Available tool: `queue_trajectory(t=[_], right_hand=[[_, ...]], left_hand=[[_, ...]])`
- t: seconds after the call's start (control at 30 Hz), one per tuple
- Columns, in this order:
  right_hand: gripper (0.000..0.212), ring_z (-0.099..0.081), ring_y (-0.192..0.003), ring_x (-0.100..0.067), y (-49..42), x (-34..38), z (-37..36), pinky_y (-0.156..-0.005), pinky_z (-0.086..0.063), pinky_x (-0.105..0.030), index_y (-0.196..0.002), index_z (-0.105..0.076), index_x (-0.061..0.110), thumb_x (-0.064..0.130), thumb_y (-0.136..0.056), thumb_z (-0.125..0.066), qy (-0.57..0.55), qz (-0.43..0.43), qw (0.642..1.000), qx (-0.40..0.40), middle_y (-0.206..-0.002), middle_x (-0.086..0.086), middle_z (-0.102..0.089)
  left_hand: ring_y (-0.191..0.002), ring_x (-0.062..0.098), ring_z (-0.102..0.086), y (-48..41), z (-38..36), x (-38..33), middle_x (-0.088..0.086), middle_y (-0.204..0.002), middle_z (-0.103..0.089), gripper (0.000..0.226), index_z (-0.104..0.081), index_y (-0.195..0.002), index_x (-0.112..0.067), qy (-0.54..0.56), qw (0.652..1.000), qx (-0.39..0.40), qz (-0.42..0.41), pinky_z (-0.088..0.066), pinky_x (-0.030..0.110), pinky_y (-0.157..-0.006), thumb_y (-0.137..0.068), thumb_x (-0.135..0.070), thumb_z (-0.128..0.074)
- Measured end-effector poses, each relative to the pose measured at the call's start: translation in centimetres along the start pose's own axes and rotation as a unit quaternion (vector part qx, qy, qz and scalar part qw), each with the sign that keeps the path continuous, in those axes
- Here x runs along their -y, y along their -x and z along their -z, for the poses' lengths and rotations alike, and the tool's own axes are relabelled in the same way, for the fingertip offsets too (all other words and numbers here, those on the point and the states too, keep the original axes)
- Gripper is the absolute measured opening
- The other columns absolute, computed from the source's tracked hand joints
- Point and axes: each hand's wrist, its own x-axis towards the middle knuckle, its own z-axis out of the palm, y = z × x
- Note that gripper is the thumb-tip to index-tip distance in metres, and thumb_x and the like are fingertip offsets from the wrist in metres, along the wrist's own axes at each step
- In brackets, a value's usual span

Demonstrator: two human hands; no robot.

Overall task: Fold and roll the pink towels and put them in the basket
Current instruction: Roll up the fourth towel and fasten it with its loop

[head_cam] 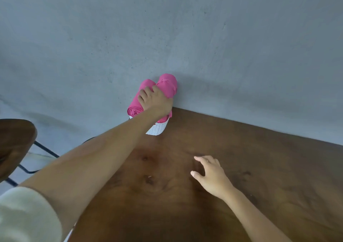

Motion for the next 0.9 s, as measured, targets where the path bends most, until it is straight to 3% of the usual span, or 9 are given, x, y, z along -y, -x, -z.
queue_trajectory(t=[0.2,0.33,0.5,0.63,0.7,0.9], right_hand=[[0.057,-0.048,-0.131,-0.012,-5.5,6.7,3.7,-0.1,-0.042,-0.03,-0.149,-0.043,0.032,0.05,-0.097,-0.059,-0.21,-0.041,0.976,-0.043,-0.143,0.008,-0.048],[0.064,-0.055,-0.125,-0.016,-9.4,11.0,6.0,-0.11,-0.044,-0.042,-0.151,-0.042,0.027,0.056,-0.096,-0.056,-0.319,-0.054,0.943,-0.075,-0.143,0.002,-0.054],[0.081,-0.05,-0.134,-0.025,-12.7,15.1,7.3,-0.113,-0.042,-0.048,-0.154,-0.037,0.018,0.07,-0.092,-0.048,-0.382,-0.082,0.919,-0.049,-0.154,-0.001,-0.044],[0.085,-0.052,-0.134,-0.025,-13.5,17.1,6.7,-0.115,-0.039,-0.051,-0.154,-0.037,0.017,0.076,-0.093,-0.037,-0.421,-0.108,0.901,0.018,-0.15,-0.004,-0.052],[0.082,-0.057,-0.128,-0.025,-13.5,17.7,6.1,-0.113,-0.041,-0.052,-0.15,-0.043,0.019,0.077,-0.093,-0.035,-0.449,-0.124,0.885,0.022,-0.142,-0.005,-0.059],[0.077,-0.06,-0.124,-0.022,-12.6,18.0,5.5,-0.111,-0.043,-0.047,-0.148,-0.046,0.02,0.075,-0.095,-0.031,-0.459,-0.136,0.878,0.008,-0.137,-0.004,-0.063]], left_hand=[[-0.14,0.042,-0.033,0.3,2.2,3.7,0.019,-0.152,-0.038,0.087,-0.038,-0.148,-0.013,0.02,0.998,-0.009,-0.064,-0.026,0.053,-0.114,-0.085,-0.069,-0.059],[-0.137,0.04,-0.039,-0.8,3.9,6.6,0.016,-0.152,-0.04,0.08,-0.038,-0.15,-0.014,0.079,0.994,0.022,-0.076,-0.031,0.053,-0.112,-0.09,-0.064,-0.059],[-0.132,0.04,-0.049,-2.6,4.3,10.8,0.018,-0.152,-0.039,0.075,-0.033,-0.153,-0.013,0.181,0.978,0.101,-0.014,-0.044,0.052,-0.108,-0.097,-0.059,-0.051],[-0.117,0.031,-0.062,-3.0,3.6,12.9,0.013,-0.138,-0.059,0.071,-0.043,-0.147,-0.01,0.287,0.941,0.177,0.031,-0.049,0.045,-0.103,-0.099,-0.062,-0.047],[-0.108,0.027,-0.066,-2.6,3.1,13.1,0.01,-0.126,-0.067,0.067,-0.053,-0.14,-0.012,0.307,0.935,0.176,0.02,-0.053,0.047,-0.101,-0.099,-0.064,-0.044],[-0.107,0.028,-0.067,-1.9,3.0,13.0,0.008,-0.122,-0.068,0.063,-0.056,-0.139,-0.012,0.314,0.934,0.173,0.007,-0.054,0.047,-0.099,-0.1,-0.061,-0.046]])
